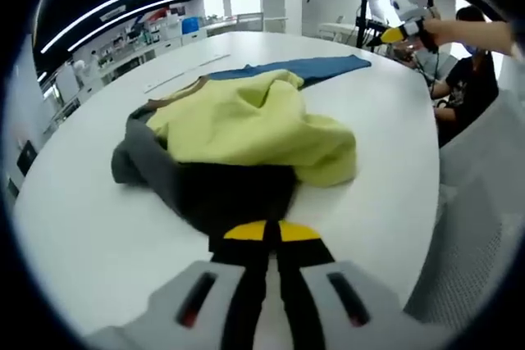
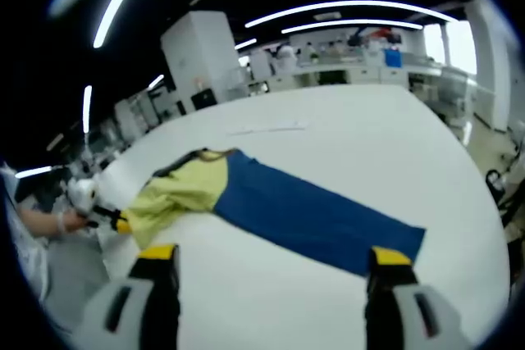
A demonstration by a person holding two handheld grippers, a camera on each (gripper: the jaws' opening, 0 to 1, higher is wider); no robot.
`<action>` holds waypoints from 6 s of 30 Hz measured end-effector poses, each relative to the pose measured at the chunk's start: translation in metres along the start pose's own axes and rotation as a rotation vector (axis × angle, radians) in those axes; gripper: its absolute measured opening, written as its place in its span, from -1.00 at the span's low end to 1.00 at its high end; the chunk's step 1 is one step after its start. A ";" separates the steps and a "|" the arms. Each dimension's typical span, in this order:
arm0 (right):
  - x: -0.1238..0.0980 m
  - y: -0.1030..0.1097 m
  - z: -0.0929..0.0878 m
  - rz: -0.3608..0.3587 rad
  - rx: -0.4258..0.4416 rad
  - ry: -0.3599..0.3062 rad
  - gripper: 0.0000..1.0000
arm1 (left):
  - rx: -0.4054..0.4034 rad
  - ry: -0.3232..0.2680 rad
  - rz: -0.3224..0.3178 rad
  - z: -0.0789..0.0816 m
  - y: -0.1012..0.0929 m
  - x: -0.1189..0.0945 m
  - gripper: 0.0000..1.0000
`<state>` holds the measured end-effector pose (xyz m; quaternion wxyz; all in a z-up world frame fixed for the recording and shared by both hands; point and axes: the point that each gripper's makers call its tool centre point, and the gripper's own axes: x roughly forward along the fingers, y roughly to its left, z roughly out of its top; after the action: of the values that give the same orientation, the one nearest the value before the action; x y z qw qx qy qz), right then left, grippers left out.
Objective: Fold the garment on the visible template until the final outline fits inside the template.
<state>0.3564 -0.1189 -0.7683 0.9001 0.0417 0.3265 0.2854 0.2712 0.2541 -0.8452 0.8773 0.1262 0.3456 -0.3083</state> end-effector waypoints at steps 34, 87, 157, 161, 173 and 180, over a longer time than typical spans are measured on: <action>0.003 0.010 -0.007 0.013 0.015 0.006 0.85 | -0.041 0.079 0.192 -0.040 0.095 -0.074 -1.00; 0.004 0.015 -0.014 0.020 0.031 0.014 0.85 | -0.176 0.114 0.161 -0.063 0.091 -0.071 -0.68; -0.016 0.007 -0.016 -0.006 0.067 -0.024 0.85 | -0.091 -0.080 -0.032 0.089 0.057 -0.002 -0.37; -0.015 0.009 -0.018 -0.005 0.070 -0.022 0.84 | -0.099 -0.083 -0.037 0.089 0.059 -0.003 -0.36; -0.016 0.008 -0.022 -0.007 0.078 -0.018 0.84 | -0.198 -0.123 0.006 0.079 0.079 -0.020 -0.34; -0.014 0.009 -0.024 -0.004 0.081 -0.016 0.84 | -0.284 -0.106 0.059 0.048 0.099 -0.029 -0.38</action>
<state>0.3283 -0.1222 -0.7771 0.9008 0.0797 0.3307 0.2699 0.3419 0.3238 -0.7895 0.9120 -0.0054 0.3349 -0.2367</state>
